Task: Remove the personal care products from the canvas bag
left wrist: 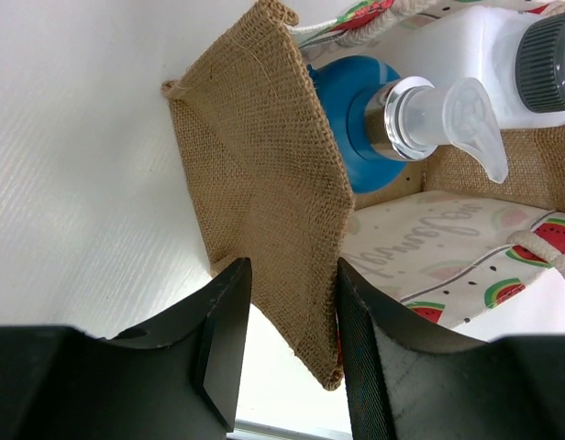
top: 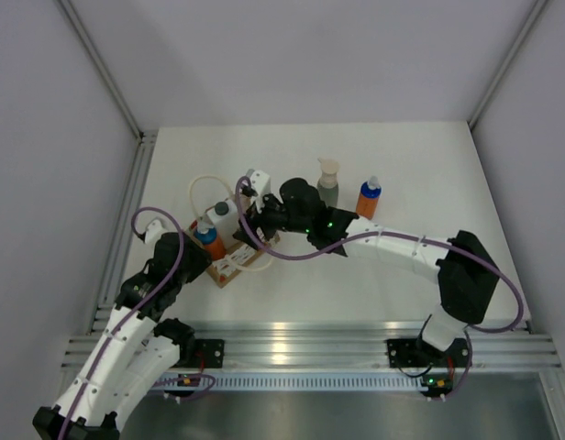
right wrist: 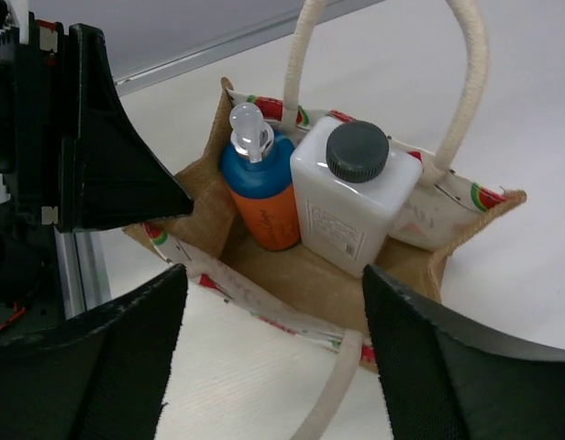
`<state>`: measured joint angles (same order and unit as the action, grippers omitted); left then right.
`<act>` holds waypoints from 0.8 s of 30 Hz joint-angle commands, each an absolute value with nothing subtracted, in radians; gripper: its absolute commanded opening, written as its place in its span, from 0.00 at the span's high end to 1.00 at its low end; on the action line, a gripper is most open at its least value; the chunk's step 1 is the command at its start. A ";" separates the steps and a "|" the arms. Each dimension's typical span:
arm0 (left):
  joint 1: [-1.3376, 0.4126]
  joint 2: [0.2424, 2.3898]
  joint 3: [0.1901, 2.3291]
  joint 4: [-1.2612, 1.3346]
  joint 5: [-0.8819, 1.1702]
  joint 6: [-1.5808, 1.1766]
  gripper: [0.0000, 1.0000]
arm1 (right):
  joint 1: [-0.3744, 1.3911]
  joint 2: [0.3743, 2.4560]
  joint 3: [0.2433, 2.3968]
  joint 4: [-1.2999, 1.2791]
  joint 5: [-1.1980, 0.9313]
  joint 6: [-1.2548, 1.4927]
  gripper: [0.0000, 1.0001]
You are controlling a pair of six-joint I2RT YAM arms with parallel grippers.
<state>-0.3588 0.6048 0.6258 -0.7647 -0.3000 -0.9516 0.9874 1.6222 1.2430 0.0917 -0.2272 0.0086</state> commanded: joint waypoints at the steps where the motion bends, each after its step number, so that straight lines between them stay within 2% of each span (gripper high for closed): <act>1: -0.354 0.604 0.617 -0.758 -0.324 -0.974 0.54 | 1.002 1.689 1.343 0.189 -0.270 -0.041 0.30; 5: -0.354 0.598 0.601 -0.756 -0.330 -1.011 0.55 | 1.008 1.765 1.423 0.169 -0.334 -0.058 0.40; 13: -0.354 0.612 0.591 -0.758 -0.339 -1.057 0.62 | 1.022 1.888 1.502 0.195 -0.393 -0.066 0.42; 24: -0.354 0.606 0.574 -0.758 -0.364 -1.100 0.65 | 1.029 2.002 1.563 0.265 -0.480 -0.087 0.42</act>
